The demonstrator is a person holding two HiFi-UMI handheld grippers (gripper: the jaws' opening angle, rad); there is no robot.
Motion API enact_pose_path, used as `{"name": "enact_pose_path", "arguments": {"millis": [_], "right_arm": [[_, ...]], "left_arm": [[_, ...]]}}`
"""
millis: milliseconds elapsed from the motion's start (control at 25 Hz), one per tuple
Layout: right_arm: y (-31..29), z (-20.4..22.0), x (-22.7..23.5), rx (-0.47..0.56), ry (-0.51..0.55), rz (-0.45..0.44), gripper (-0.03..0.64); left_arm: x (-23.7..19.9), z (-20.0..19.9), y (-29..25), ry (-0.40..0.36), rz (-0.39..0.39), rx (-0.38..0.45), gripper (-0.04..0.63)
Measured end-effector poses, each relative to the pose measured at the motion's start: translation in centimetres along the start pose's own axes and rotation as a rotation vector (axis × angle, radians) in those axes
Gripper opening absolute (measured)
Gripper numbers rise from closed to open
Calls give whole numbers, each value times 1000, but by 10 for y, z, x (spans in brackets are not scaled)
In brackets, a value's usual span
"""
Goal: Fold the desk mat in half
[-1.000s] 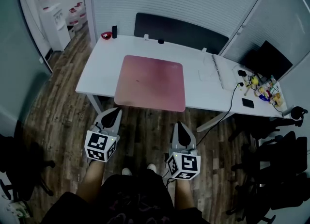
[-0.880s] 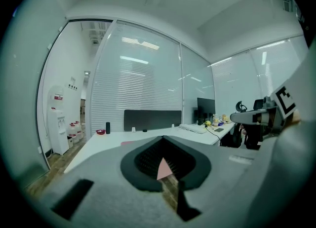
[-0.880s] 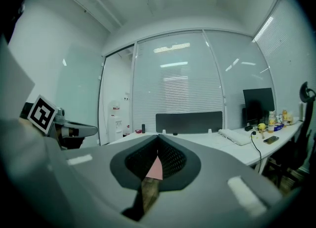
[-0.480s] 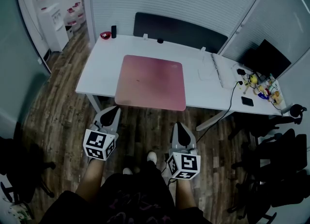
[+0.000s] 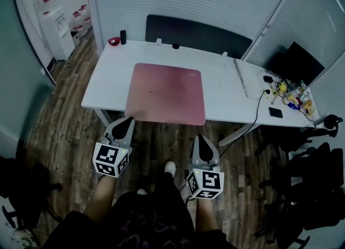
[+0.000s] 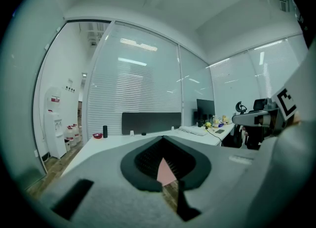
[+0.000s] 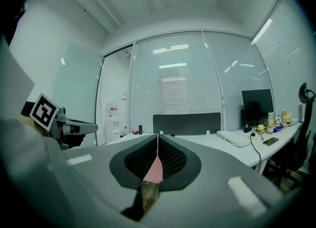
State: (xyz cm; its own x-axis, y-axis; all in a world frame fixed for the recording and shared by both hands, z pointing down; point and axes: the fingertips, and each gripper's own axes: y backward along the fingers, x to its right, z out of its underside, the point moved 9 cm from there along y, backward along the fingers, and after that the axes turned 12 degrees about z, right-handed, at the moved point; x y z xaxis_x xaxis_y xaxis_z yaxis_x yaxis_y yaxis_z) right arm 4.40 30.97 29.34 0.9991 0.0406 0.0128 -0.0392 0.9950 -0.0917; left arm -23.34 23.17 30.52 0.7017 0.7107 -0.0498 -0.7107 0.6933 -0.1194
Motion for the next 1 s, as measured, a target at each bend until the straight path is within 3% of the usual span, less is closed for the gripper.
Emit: {"name": "enact_pose_path", "arguments": {"millis": [1000], "right_arm": [[-150, 19, 72, -52, -73, -55, 6]], "left_arm": [[-42, 7, -130, 18, -87, -62, 0]]}}
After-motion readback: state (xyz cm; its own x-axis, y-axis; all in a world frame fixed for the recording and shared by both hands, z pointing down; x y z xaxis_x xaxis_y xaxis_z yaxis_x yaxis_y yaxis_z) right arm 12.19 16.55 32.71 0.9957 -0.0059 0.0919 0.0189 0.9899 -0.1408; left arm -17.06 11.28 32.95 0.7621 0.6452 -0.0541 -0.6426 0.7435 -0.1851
